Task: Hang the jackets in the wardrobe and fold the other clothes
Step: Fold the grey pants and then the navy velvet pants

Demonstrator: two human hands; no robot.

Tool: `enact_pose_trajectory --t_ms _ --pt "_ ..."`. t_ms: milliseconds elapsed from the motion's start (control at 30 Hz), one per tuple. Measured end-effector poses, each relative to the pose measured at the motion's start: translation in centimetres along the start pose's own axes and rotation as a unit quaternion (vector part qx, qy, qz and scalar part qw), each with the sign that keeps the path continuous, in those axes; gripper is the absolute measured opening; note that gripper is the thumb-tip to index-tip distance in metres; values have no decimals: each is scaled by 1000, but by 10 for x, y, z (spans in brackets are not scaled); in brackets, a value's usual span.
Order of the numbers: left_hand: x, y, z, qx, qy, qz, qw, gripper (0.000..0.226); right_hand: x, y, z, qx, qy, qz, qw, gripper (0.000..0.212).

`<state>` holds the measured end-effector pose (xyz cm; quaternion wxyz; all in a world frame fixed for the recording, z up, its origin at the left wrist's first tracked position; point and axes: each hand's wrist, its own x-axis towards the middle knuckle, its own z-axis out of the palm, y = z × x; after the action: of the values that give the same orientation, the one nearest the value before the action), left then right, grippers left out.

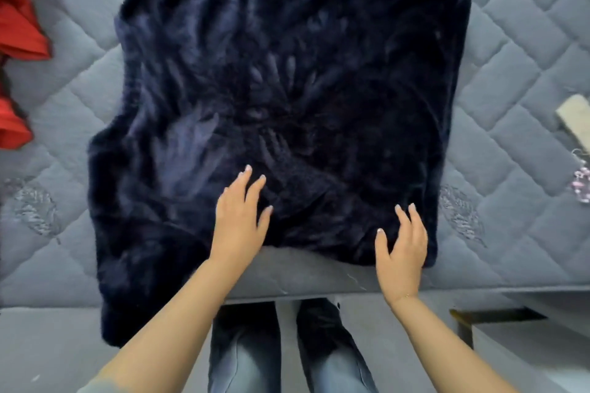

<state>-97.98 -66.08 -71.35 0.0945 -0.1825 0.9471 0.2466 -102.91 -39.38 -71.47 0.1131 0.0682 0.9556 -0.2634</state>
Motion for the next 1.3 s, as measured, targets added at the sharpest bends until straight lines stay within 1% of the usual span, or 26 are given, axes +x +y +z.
enact_pose_trajectory --t_ms 33,67,133,200,233,333,400,467,500,567,633,700,767,800,833,867,900,933,1000,1033,1067,1133,1167,1200,1233,1300 --pt "-16 17 14 11 -33 50 998 60 -1 15 -11 31 43 48 997 52" --pt "-30 31 28 38 -74 77 994 66 -3 30 -21 65 62 92 992 51" --pt "-47 49 53 104 -133 64 984 83 -3 53 -34 157 20 175 972 54" --pt "-51 52 65 137 -128 22 982 93 -4 68 -40 210 -43 238 947 62" --pt "-51 51 66 141 -116 13 983 92 -3 74 -40 229 -62 247 940 57" --pt "-45 47 55 130 -90 23 987 71 0 78 -42 285 -97 224 927 14" --pt "-41 43 45 122 -74 41 989 55 5 78 -45 326 -105 214 915 15" --pt "-36 39 36 104 -66 54 991 42 13 81 -58 386 -90 209 894 26" --pt "-34 38 32 89 -59 64 992 37 16 85 -68 392 -76 179 899 27" --pt "-33 38 29 60 -46 115 990 32 25 100 -91 328 -55 85 939 32" --pt "-40 43 31 57 -46 181 981 32 31 122 -106 216 -46 -5 975 41" --pt "-53 47 37 91 -120 176 973 45 34 142 -106 76 -66 -48 994 44" --pt "-66 42 48 154 -196 132 959 46 31 152 -95 -12 -137 -9 990 44" --pt "-71 39 53 167 -203 116 958 48 29 153 -88 -17 -157 13 987 40" --pt "-74 37 55 153 -196 105 963 50 26 151 -82 -6 -152 35 988 33" --pt "-76 38 53 109 -182 88 973 49 22 146 -78 36 -130 76 988 25" --pt "-78 41 50 45 -161 61 984 45 16 139 -74 107 -98 137 980 24" --pt "-80 43 45 -24 -134 23 990 41 8 129 -70 189 -63 208 957 35" --pt "-85 40 30 -138 -59 -64 987 35 -17 108 -59 314 -4 343 885 49" --pt "-90 33 21 -157 -7 -105 982 33 -31 96 -52 347 2 394 851 45" --pt "-95 23 12 -154 50 -149 975 33 -45 84 -45 377 -12 424 823 35" --pt "-108 -6 -2 -125 155 -256 946 35 -65 58 -28 439 -56 439 782 11" --pt "-114 -21 -8 -110 194 -317 922 39 -69 45 -20 471 -72 433 765 7" --pt "-118 -37 -12 -100 214 -377 896 47 -70 33 -12 501 -86 423 750 11" --pt "-120 -50 -17 -97 211 -434 871 56 -68 22 -5 527 -102 414 736 22" --pt "-122 -79 -23 -121 164 -513 834 72 -59 6 7 561 -112 410 711 47"
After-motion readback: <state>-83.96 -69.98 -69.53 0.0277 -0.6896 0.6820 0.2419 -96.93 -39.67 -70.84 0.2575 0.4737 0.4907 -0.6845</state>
